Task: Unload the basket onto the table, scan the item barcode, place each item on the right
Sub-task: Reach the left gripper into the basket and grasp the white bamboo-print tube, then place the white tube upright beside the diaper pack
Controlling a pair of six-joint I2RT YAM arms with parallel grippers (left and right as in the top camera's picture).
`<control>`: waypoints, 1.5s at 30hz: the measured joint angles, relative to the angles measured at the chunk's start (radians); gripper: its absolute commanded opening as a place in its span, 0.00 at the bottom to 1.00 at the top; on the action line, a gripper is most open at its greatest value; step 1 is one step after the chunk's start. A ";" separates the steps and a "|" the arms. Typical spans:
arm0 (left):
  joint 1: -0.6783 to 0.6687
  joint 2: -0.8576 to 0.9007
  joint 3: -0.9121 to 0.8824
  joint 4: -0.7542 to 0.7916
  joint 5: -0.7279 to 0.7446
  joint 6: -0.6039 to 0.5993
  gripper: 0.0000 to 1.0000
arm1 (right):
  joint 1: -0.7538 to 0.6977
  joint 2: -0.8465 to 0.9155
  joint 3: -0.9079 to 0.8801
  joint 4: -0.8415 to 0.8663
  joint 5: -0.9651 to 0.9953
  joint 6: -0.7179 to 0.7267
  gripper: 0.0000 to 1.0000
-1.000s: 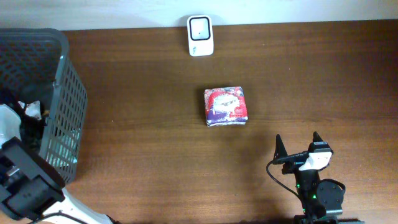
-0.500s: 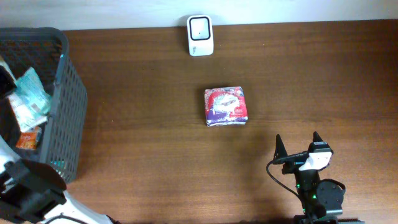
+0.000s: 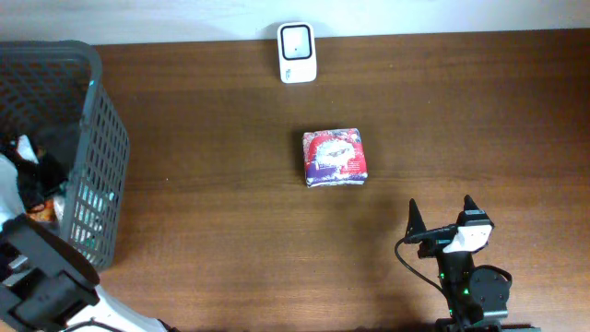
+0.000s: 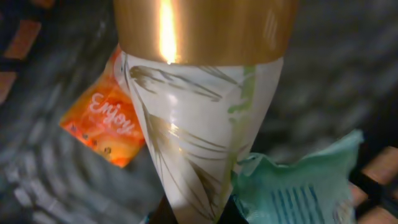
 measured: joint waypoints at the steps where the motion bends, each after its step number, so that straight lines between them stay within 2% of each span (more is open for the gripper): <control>1: 0.000 0.004 -0.015 0.009 -0.010 -0.001 0.18 | 0.000 0.000 0.000 0.000 0.000 0.000 0.99; 2: 0.000 0.011 -0.022 0.011 -0.017 -0.006 0.29 | 0.000 0.000 0.000 0.000 0.000 0.000 0.99; 3: 0.000 0.026 -0.023 0.016 -0.021 -0.007 0.47 | 0.000 0.000 0.000 0.000 0.000 0.000 0.99; 4: 0.000 0.033 -0.023 0.017 -0.021 -0.005 0.59 | 0.000 0.000 0.000 0.000 0.000 0.000 0.99; 5: -0.001 0.037 -0.023 0.018 -0.022 -0.006 0.66 | 0.000 0.000 0.000 0.000 0.000 0.000 0.99; 6: -0.001 0.037 -0.023 0.018 -0.023 -0.010 0.65 | 0.000 0.000 0.000 0.000 0.000 0.000 0.98; 8: -0.001 0.037 -0.023 0.026 -0.035 -0.008 0.55 | 0.000 0.000 0.000 0.000 0.000 0.000 0.99; 9: -0.001 0.037 -0.023 0.032 -0.050 -0.006 0.43 | 0.000 0.000 0.000 0.000 0.000 0.000 0.99; 10: -0.001 0.037 -0.023 0.032 -0.062 -0.007 0.37 | 0.000 0.000 0.000 0.000 0.000 0.000 0.99; 13: -0.001 0.038 -0.023 0.033 -0.080 -0.007 0.33 | 0.000 0.000 0.000 0.000 0.000 0.000 0.99; 14: -0.001 0.041 -0.028 0.039 -0.085 -0.007 0.19 | 0.000 0.000 0.000 0.000 0.000 0.000 0.99; 16: -0.001 0.068 -0.054 0.058 -0.089 -0.008 0.17 | 0.000 0.000 0.000 0.000 0.000 0.000 0.99; 17: -0.003 0.078 -0.057 0.061 -0.092 -0.007 0.11 | 0.000 0.000 0.000 0.000 0.000 0.000 0.99; 18: -0.004 0.076 -0.057 0.061 -0.096 -0.007 0.00 | 0.000 0.000 0.000 0.000 0.000 0.000 0.99; 22: -0.003 0.065 -0.047 0.051 -0.100 -0.011 0.00 | 0.000 0.000 0.000 0.000 0.000 0.000 0.99; 24: 0.001 0.076 0.016 -0.012 -0.047 -0.035 0.00 | 0.000 0.000 0.000 0.000 0.000 0.000 0.99; 25: 0.001 0.083 0.066 -0.055 -0.017 -0.042 0.00 | 0.000 0.000 0.000 0.000 0.000 0.000 0.99; 29: 0.000 0.060 0.469 -0.268 0.167 -0.058 0.00 | 0.000 0.000 0.000 0.000 0.000 0.000 0.99; 32: 0.000 -0.034 0.668 -0.309 0.239 -0.060 0.00 | 0.000 0.000 0.000 0.000 0.000 0.000 0.99; 34: 0.000 -0.122 0.719 -0.312 0.278 -0.061 0.00 | 0.000 0.000 0.000 0.000 0.000 0.000 0.99; 35: 0.001 -0.165 0.722 -0.314 0.336 -0.061 0.00 | 0.000 0.000 0.000 0.000 0.000 0.000 0.99; 39: -0.016 -0.285 0.733 -0.316 0.719 -0.061 0.00 | 0.000 0.000 0.000 0.000 0.000 0.000 0.99; 40: -0.051 -0.300 0.734 -0.317 0.815 -0.061 0.00 | 0.000 0.000 0.000 0.000 0.000 0.000 0.99; 42: -0.161 -0.296 0.734 -0.319 0.886 -0.062 0.00 | 0.000 0.000 0.000 0.000 0.000 0.000 0.99; 44: -0.318 -0.275 0.734 -0.322 0.896 -0.064 0.00 | 0.000 0.000 0.000 0.000 0.000 0.000 0.99; 45: -0.438 -0.252 0.735 -0.333 0.852 -0.064 0.00 | 0.000 0.000 0.000 0.000 0.000 0.000 0.99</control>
